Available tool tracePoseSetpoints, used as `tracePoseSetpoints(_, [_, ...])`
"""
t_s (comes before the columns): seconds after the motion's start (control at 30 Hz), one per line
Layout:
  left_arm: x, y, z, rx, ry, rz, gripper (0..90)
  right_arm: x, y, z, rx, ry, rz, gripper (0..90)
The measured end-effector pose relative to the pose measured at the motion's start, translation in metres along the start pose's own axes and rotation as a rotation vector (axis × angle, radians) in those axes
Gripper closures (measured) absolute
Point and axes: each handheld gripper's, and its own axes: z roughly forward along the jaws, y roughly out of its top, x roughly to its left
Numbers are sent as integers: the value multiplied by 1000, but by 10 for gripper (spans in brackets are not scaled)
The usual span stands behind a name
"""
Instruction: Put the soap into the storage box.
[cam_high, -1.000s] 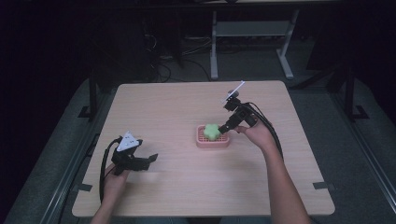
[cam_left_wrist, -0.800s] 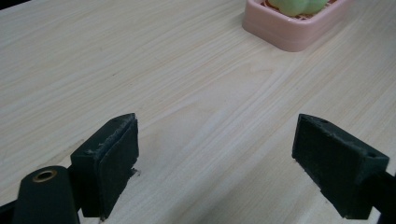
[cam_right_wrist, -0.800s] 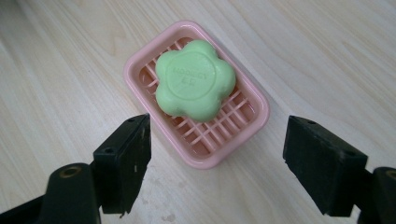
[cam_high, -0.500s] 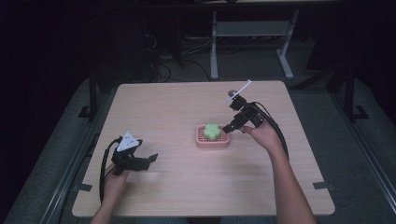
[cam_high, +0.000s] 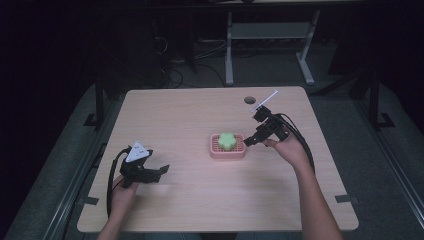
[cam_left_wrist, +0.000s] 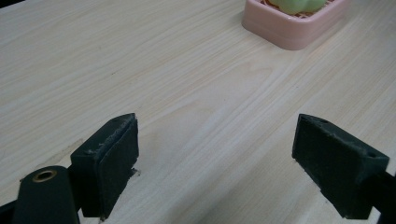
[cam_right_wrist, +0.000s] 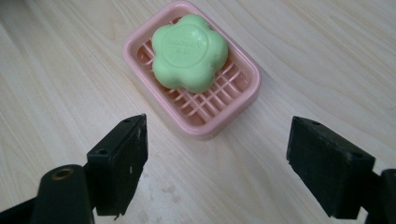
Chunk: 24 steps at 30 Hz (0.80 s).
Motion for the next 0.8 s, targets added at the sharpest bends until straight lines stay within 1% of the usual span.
tracePoseSetpoints(0.03, [0, 0, 0, 6, 1, 7, 144, 0, -2, -1, -3, 0, 1, 200])
tracePoseSetpoints(0.2, [-1, 0, 0, 7, 2, 12, 144, -2, -12, -6, -8, 1, 10, 200])
tracePoseSetpoints(0.4, [-1, 0, 0, 10, 2, 13, 144, -4, -23, -9, -19, 3, 20, 199])
tracePoseSetpoints(0.7, [0, 0, 0, 11, 1, 14, 144, -6, -35, -10, -11, 3, 30, 195])
tracePoseSetpoints(0.8, [-1, 0, 1, 16, -2, 11, 144, -5, -39, -12, -23, 1, 32, 198])
